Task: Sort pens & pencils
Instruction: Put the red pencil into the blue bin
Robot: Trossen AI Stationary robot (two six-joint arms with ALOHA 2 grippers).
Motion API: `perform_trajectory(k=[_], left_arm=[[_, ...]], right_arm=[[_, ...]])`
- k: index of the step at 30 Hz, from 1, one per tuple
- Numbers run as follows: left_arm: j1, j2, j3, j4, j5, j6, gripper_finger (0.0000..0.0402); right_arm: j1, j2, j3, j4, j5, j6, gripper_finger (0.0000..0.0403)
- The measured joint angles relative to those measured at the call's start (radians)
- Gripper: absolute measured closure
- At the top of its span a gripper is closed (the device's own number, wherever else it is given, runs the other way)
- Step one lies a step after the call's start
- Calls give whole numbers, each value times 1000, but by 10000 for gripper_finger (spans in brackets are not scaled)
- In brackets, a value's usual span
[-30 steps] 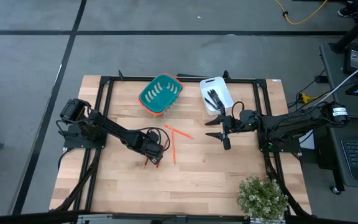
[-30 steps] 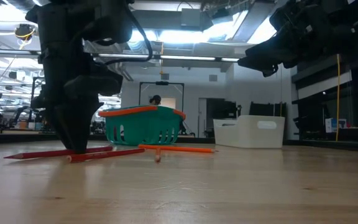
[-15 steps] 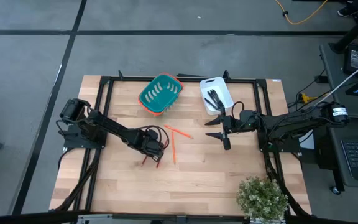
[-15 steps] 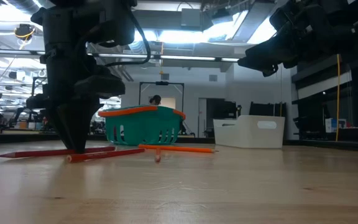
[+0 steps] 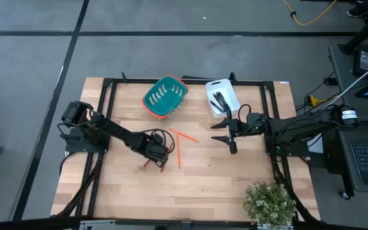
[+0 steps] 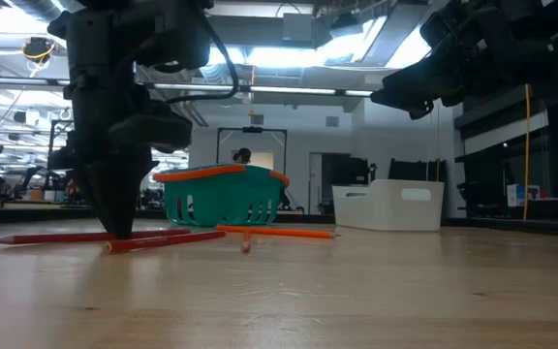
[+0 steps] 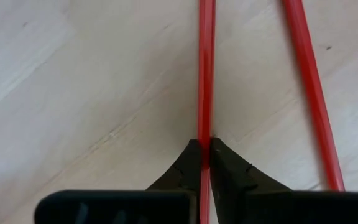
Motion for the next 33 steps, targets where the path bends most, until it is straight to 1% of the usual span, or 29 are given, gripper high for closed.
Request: perform_trajectory(k=[8, 13, 20, 24, 27, 33], left_arm=[[-3, -5, -2, 7, -32, 99, 389], [-10, -54, -11, 22, -57, 156, 389], [-30, -113, -10, 24, -95, 188, 389], [-45, -124, -9, 22, -138, 193, 389], [-51, -123, -9, 33, -150, 220, 389], [-50, -138, -8, 55, -228, 273, 389]], right_arm=[[0, 0, 0, -7, 0, 0, 187], [0, 0, 0, -18, 0, 1, 187], [0, 0, 0, -48, 0, 4, 187], [0, 0, 0, -55, 0, 6, 187], [0, 0, 0, -55, 0, 15, 187], [0, 0, 0, -55, 0, 22, 187]])
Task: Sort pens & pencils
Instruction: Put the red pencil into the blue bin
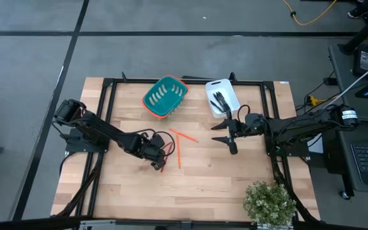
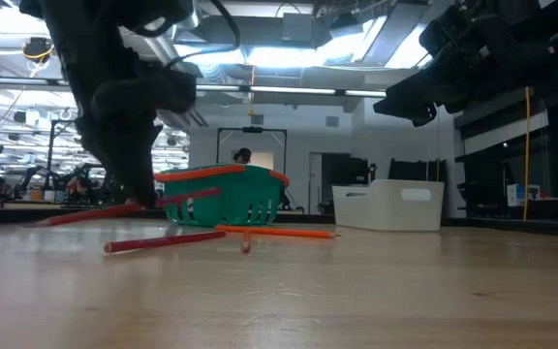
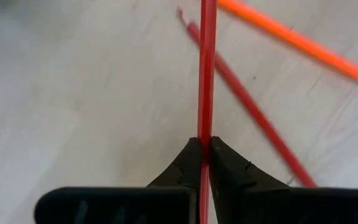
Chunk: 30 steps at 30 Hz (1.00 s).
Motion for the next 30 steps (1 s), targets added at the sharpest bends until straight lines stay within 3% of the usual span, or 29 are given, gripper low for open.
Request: perform_trajectory(k=[8, 16, 24, 30], left_arm=[[-15, -94, 2, 22, -128, 56, 389], [-88, -199, 2, 23, -370, 82, 389], [-157, -212, 2, 15, -570, 79, 389], [-137, -212, -47, 35, -609, 46, 389]], right_arm=[[0, 0, 0, -9, 0, 0, 187], [2, 0, 0, -15, 0, 0, 187], [2, 0, 0, -21, -1, 0, 187], [2, 0, 0, -21, -8, 3, 187]])
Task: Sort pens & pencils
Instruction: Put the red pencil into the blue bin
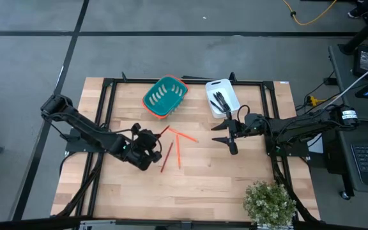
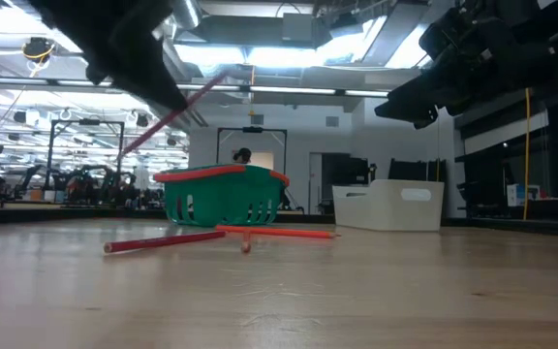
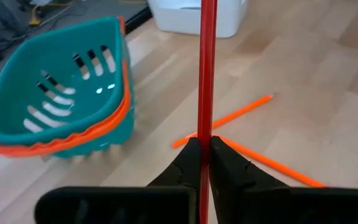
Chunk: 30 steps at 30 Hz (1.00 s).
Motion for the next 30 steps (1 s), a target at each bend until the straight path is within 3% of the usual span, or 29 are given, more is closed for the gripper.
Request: perform_trajectory(k=[19, 30], left_arm=[[170, 0, -55, 132, -100, 133, 389], [349, -45, -56, 302, 2, 422, 389]], right_arm=[[0, 0, 0, 0, 0, -3, 187], [0, 0, 0, -4, 0, -3, 187]])
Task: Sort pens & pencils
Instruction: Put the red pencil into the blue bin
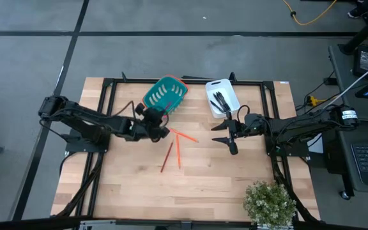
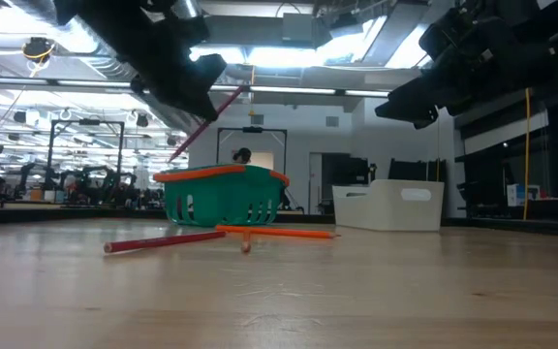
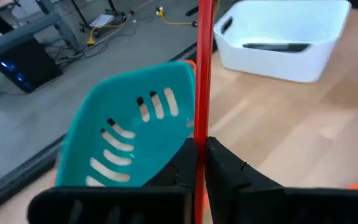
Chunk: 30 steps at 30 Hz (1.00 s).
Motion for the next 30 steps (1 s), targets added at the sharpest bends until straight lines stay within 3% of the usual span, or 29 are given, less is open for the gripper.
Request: perform_trajectory(k=[14, 30], left_arm=[[214, -93, 1, 88, 242, 199, 389], [411, -91, 1, 149, 382, 285, 389]], right_arm=[[0, 0, 0, -28, 0, 0, 187], [-1, 0, 0, -35, 1, 0, 187]])
